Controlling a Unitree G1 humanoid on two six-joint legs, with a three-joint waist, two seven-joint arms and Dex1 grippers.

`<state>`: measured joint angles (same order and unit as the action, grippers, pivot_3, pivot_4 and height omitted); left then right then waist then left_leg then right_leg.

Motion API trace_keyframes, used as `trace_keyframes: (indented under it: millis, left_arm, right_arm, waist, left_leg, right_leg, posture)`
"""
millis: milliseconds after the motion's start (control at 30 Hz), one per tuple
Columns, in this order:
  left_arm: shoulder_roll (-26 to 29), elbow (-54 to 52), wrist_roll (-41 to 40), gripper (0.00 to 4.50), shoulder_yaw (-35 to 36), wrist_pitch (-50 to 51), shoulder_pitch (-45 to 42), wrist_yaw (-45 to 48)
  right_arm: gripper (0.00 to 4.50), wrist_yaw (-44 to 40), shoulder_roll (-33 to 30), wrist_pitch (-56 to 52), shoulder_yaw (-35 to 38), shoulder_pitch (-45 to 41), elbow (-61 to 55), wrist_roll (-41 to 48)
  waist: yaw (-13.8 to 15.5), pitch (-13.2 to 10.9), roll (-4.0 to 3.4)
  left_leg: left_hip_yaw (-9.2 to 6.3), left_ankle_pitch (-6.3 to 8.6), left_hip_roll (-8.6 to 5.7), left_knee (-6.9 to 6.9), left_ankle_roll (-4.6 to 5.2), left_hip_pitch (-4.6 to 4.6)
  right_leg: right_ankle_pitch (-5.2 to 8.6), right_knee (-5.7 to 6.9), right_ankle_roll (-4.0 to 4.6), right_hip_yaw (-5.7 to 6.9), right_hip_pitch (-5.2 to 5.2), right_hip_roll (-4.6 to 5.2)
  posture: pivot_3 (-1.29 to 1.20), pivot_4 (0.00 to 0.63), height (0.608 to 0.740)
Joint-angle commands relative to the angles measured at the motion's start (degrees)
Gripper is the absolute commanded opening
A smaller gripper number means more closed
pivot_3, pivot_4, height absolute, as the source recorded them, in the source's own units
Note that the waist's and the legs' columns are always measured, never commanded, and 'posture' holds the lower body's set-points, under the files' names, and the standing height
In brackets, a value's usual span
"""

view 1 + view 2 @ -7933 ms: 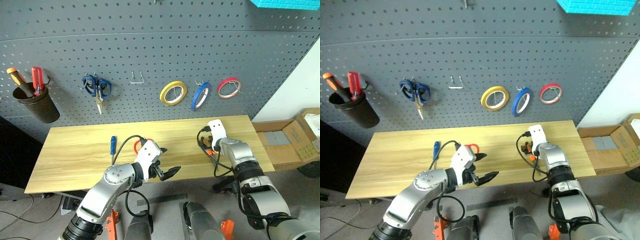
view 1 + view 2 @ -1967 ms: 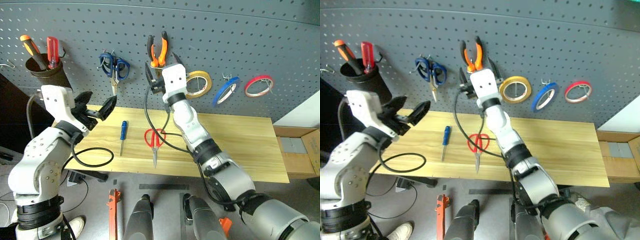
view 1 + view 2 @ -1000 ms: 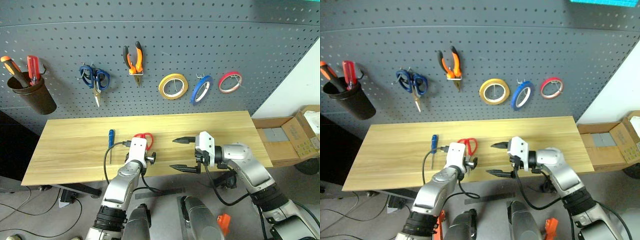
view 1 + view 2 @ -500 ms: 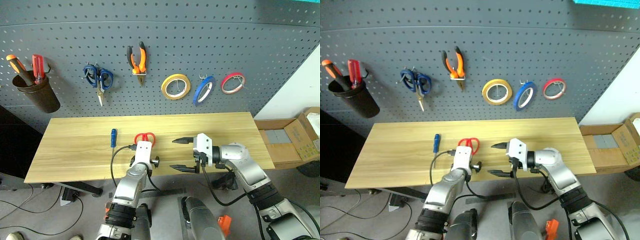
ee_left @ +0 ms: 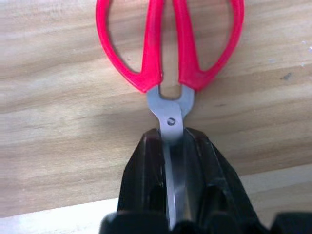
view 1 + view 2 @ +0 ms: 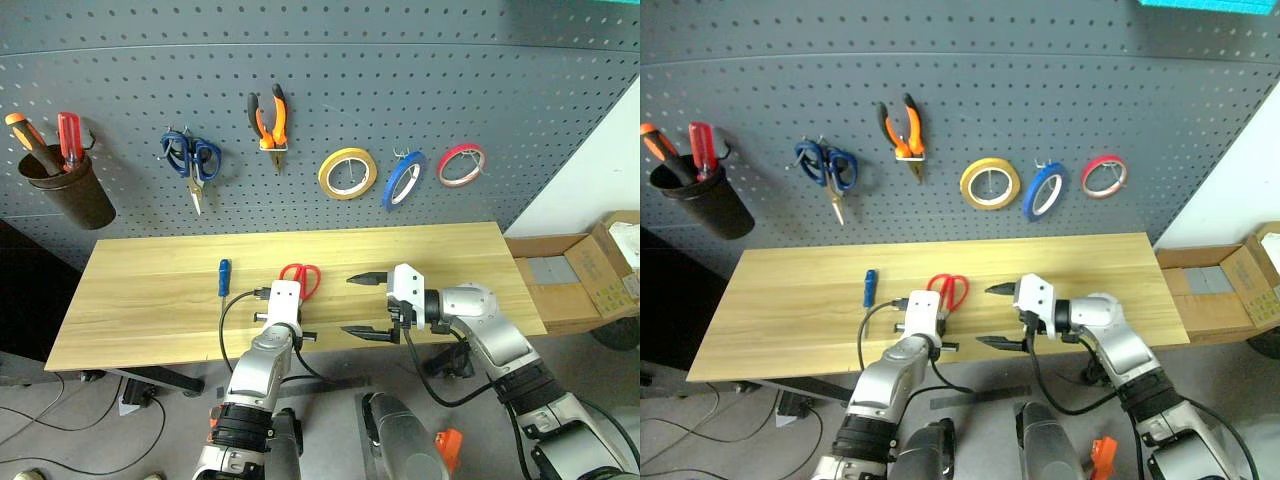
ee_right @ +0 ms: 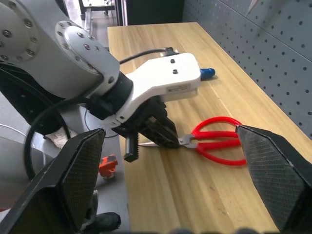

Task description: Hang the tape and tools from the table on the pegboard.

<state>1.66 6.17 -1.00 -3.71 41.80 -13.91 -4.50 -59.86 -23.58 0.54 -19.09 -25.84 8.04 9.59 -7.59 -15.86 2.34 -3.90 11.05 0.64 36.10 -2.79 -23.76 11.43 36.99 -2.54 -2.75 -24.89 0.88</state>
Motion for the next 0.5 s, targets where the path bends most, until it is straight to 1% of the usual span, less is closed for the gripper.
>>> trace_keyframes:
  millis: [33, 133, 200, 333, 400, 500]
  left_arm:
    - [0.4, 0.0, 0.65, 0.23, 1.32, 0.69, 1.74, -0.42]
    - [1.94, -0.72, 1.33, 0.23, 0.85, -0.65, 1.86, 0.63]
    - [3.92, -3.14, 1.34, 0.23, 0.26, -3.09, 2.29, 2.87]
    - [11.57, -13.41, 2.98, 0.23, -0.27, -7.41, 5.27, 7.55]
    - [14.8, -17.05, 3.49, 0.23, 0.13, -10.07, 6.72, 9.24]
    - [19.83, -23.21, 6.27, 0.23, 0.97, -15.18, 9.9, 10.08]
  right_arm:
    - [4.5, -0.18, 0.37, 2.13, 1.31, -1.14, 0.17, -0.2]
    - [4.5, -0.17, 0.43, 2.43, 1.55, -1.6, 0.53, 0.01]
    - [4.5, -0.26, 0.13, 2.22, 1.84, -1.48, -0.16, 0.4]
    - [4.5, -0.14, -0.83, 0.78, 3.69, -0.64, -3.39, 2.37]
    - [4.5, 1.15, -0.5, -0.33, 4.85, -0.81, -4.54, 2.78]
    - [4.5, 4.06, 1.19, -5.95, 7.53, -1.09, -9.05, 6.29]
  waist:
    - [-0.19, 0.03, -0.02]
    - [-0.37, 0.07, -0.05]
    - [-0.46, 0.13, -0.06]
    - [-0.35, 0.15, -0.05]
    - [-0.16, 0.36, -0.06]
    - [0.12, 1.25, -0.05]
  left_leg:
    - [0.0, 0.0, 0.0, 0.0, 0.0, 0.0]
    - [0.0, 0.0, 0.0, 0.0, 0.0, 0.01]
    - [0.0, 0.0, 0.01, -0.01, 0.0, 0.01]
    - [0.0, -0.01, 0.02, -0.02, -0.01, -0.05]
    - [-0.01, -0.01, 0.01, -0.02, -0.02, -0.09]
    - [0.01, -0.01, -0.01, -0.05, -0.02, -0.11]
  right_leg:
    - [0.0, 0.0, 0.0, 0.0, 0.0, 0.0]
    - [0.0, 0.0, 0.0, 0.0, 0.0, 0.0]
    - [0.0, 0.02, 0.0, -0.01, 0.0, 0.0]
    - [-0.01, 0.04, 0.01, 0.0, -0.09, -0.01]
    - [-0.01, 0.03, 0.01, 0.01, -0.12, 0.04]
    - [-0.01, -0.01, 0.01, 0.03, -0.13, 0.11]
  posture:
    - [-0.18, 0.234, 0.74]
    - [-0.17, 0.219, 0.74]
    - [-0.17, 0.206, 0.74]
    - [-0.16, 0.182, 0.74]
    - [-0.13, 0.157, 0.74]
    - [-0.1, 0.125, 0.74]
